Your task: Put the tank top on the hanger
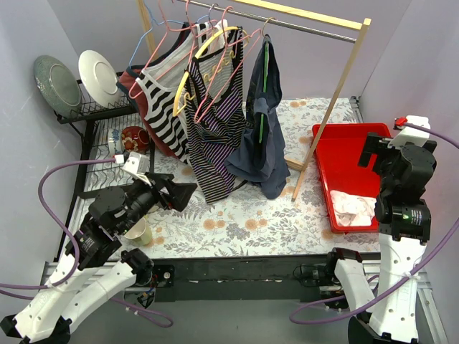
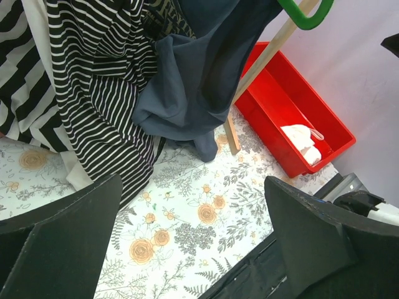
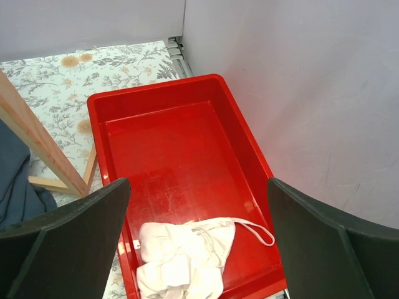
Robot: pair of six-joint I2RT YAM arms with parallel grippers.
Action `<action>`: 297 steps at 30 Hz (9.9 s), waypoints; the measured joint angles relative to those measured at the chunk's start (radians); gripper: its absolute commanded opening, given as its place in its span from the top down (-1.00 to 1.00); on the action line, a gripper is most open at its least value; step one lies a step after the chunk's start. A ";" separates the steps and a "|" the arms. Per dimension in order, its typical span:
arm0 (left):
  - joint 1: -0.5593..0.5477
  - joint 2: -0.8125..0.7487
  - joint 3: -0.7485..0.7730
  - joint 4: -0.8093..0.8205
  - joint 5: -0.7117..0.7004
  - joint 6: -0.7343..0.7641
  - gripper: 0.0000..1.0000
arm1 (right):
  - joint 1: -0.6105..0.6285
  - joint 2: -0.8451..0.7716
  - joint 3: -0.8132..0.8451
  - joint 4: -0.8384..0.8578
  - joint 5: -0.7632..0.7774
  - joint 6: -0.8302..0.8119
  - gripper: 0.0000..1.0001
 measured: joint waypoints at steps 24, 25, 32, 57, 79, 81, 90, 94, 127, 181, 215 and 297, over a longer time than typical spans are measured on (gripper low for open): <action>0.000 -0.021 -0.108 0.072 0.040 -0.055 -0.96 | -0.112 0.175 -0.204 -0.005 -0.290 -0.275 -0.96; 0.000 -0.026 -0.119 0.081 0.043 -0.060 -0.96 | -0.138 0.201 -0.205 -0.007 -0.320 -0.282 -0.95; 0.000 -0.052 -0.195 0.111 0.058 -0.092 -0.96 | -0.273 0.393 -0.205 -0.062 -0.504 -0.397 -0.76; 0.000 0.017 -0.245 0.193 0.149 -0.184 -0.96 | -0.348 0.347 -0.121 -0.222 -0.543 -0.625 0.97; 0.000 0.044 -0.217 0.259 0.188 -0.259 -0.96 | 0.273 0.321 0.175 -0.384 -1.146 -0.305 0.47; 0.000 0.052 -0.216 0.259 0.199 -0.267 -0.96 | 0.347 0.338 0.139 -0.383 -1.128 -0.325 -0.07; 0.000 0.113 -0.302 0.345 0.336 -0.382 -0.92 | 0.568 0.339 -0.110 -0.382 -0.959 -0.525 -0.61; -0.014 0.239 -0.359 0.365 0.419 -0.434 -0.80 | 0.568 0.282 -0.208 -0.333 -0.859 -0.550 -0.59; -0.326 0.697 -0.275 0.422 -0.045 -0.432 -0.54 | 0.743 0.497 -0.535 0.216 -0.886 -0.895 0.97; -0.245 0.909 0.010 0.296 -0.050 -0.126 1.00 | 0.607 -0.011 -0.392 -0.171 -0.710 -0.836 0.97; -0.243 0.154 -0.366 0.238 0.030 -0.370 0.68 | 0.438 -0.042 -0.452 -0.140 -0.875 -0.874 0.89; 0.128 1.260 1.212 -0.130 -0.116 0.308 1.00 | 0.291 0.000 -0.581 0.094 -0.927 -0.521 -0.75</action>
